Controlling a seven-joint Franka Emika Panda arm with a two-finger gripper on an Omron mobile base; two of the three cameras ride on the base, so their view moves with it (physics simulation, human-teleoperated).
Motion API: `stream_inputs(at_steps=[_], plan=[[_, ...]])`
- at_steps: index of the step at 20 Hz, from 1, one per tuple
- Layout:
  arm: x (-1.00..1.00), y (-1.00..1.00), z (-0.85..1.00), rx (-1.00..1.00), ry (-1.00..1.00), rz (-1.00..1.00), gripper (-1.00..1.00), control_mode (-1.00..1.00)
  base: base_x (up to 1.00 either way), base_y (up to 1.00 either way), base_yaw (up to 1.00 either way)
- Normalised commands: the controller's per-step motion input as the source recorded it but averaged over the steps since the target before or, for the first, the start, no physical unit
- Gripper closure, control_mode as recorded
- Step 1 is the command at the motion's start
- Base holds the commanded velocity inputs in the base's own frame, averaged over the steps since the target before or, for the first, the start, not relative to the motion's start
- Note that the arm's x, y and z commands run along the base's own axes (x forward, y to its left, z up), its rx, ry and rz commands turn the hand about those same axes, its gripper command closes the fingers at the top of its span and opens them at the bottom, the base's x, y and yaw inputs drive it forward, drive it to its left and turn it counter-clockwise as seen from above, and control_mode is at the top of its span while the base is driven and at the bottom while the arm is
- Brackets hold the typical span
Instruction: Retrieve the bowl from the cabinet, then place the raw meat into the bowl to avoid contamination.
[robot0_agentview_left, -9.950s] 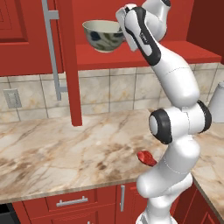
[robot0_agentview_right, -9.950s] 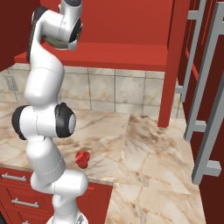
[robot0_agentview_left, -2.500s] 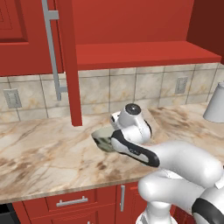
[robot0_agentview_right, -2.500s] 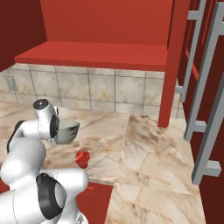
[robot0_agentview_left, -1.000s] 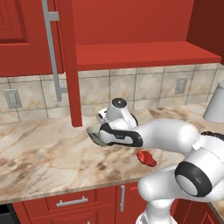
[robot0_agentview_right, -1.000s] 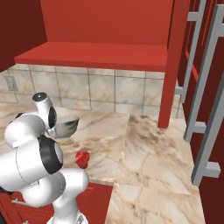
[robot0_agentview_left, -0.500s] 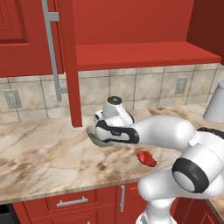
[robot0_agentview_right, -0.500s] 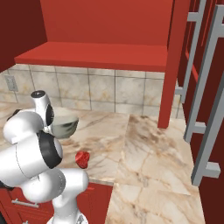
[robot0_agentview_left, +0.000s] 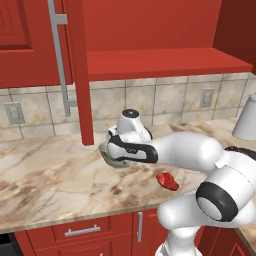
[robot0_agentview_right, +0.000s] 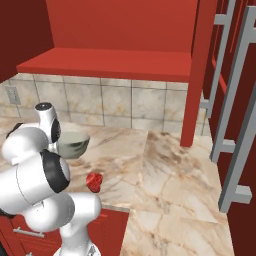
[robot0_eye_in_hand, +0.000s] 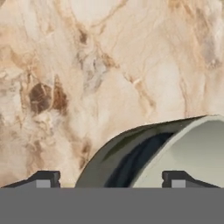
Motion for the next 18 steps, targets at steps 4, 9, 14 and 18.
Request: stream_inputs(at_steps=[4, 9, 14, 18], plan=[[-0.09, 0.00, 0.00, 0.00, 0.01, 0.00, -1.00, -1.00, 0.00, 0.00, 0.00], [-0.16, 0.00, 0.11, 0.00, 0.00, 0.00, -1.00, -1.00, 0.00, 0.00, 0.00], [-0.15, -0.06, 0.25, 0.00, 0.00, 0.00, -1.00, -1.00, 0.00, 0.00, 0.00], [-0.23, -0.23, 0.21, 0.00, 0.00, -0.05, -1.00, -1.00, 0.00, 0.00, 0.00]])
